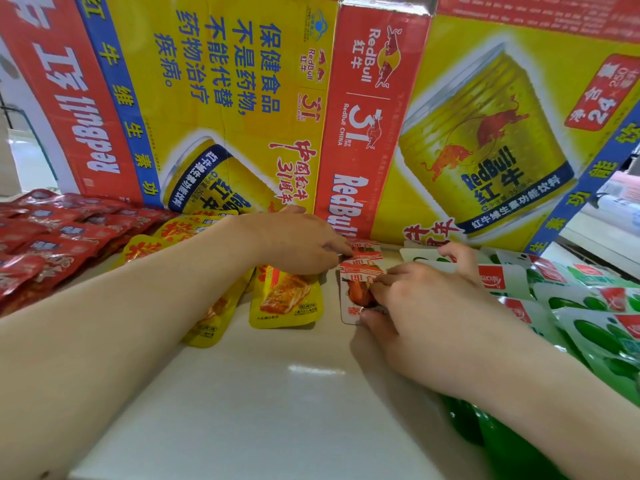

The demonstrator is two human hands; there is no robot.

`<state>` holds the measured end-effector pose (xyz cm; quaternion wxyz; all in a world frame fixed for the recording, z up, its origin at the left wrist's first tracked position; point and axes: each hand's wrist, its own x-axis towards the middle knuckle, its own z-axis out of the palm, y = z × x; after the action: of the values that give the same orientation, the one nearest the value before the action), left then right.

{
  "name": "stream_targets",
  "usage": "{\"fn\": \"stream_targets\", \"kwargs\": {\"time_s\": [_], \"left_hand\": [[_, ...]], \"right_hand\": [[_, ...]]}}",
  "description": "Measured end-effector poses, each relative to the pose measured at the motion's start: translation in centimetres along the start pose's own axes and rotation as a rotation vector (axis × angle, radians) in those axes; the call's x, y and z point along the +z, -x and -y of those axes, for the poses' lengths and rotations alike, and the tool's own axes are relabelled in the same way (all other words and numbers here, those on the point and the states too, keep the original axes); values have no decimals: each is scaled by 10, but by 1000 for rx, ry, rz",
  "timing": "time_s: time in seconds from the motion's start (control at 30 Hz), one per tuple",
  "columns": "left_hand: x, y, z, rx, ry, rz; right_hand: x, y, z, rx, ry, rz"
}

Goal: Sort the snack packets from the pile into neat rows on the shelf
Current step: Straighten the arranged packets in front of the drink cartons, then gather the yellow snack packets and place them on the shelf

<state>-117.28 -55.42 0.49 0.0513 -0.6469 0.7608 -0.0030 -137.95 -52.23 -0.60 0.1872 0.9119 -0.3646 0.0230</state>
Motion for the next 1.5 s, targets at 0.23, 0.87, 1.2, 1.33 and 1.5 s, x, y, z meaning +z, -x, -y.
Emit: {"fn": "stream_targets", "kwargs": {"time_s": [0.23, 0.87, 1.2, 1.33, 1.5], "left_hand": [[-5, 9, -4, 33, 50, -86], [-8, 131, -59, -204, -145, -432], [10, 182, -65, -42, -86, -796], [28, 197, -68, 30, -67, -898], [42, 215, -75, 29, -38, -933]], "right_hand": [[-5, 0, -2, 9, -73, -30], [-32, 37, -4, 160, -308, -314], [-32, 71, 42, 241, -276, -555], [-33, 93, 68, 287, -277, -628], [-36, 118, 83, 268, -269, -695]]}}
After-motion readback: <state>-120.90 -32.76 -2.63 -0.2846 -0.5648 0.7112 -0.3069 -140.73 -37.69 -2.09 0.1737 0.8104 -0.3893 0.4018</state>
